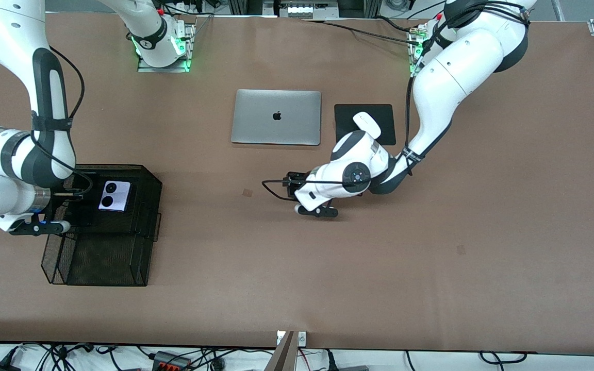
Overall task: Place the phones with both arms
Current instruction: 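Place the long phone in the basket while the left gripper sets the small phone down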
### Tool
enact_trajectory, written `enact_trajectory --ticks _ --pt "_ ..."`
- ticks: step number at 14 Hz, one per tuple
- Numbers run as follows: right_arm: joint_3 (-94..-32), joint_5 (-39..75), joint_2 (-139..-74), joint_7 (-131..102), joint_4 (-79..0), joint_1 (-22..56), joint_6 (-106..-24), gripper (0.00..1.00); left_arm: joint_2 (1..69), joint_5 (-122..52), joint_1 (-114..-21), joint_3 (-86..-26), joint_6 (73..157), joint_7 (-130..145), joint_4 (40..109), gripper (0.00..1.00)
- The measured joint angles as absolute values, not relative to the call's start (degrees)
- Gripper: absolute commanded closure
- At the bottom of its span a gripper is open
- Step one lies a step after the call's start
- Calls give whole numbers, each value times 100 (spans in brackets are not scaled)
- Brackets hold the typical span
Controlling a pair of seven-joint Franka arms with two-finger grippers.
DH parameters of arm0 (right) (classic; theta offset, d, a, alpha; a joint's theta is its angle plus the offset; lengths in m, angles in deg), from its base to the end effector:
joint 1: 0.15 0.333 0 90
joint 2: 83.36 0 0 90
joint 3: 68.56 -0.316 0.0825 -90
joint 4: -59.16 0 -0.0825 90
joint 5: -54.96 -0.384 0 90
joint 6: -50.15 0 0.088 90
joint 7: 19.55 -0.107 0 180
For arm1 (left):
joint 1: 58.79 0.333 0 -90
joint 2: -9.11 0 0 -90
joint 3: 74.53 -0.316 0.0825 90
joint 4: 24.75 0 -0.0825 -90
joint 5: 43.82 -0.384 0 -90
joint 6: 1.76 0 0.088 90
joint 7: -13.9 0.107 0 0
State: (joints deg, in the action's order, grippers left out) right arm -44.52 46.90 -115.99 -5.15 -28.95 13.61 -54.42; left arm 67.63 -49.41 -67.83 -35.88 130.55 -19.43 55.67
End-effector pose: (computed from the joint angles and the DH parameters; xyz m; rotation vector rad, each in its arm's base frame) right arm 0.6644 -0.0691 0.3272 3.0726 0.0825 -0.3808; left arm 0.5706 -0.4598 0.1843 2.6984 -0.0496 -0.3411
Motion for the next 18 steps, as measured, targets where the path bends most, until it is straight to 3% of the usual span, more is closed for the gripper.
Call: enact_trajectory --ticks 1,8,14,18 --pt "-4486 4685 -11519 -529 -2762 1386 -5337 0 6763 -4941 -6878 -3597 13058 -1932 5567 0" --pt "-4586 3898 -11281 -1755 -2235 2468 -4955 0 6708 -4941 -6935 -3758 13027 -1932 5452 0" --pt "-4593 3832 -11637 -1797 -2259 3153 -5701 0 5591 -6248 -5997 -3881 10447 -1828 5238 0" --pt "-4617 3737 -11796 -1999 -2449 3671 -6164 0 4795 -6676 -5661 -3932 9475 -1229 5224 0"
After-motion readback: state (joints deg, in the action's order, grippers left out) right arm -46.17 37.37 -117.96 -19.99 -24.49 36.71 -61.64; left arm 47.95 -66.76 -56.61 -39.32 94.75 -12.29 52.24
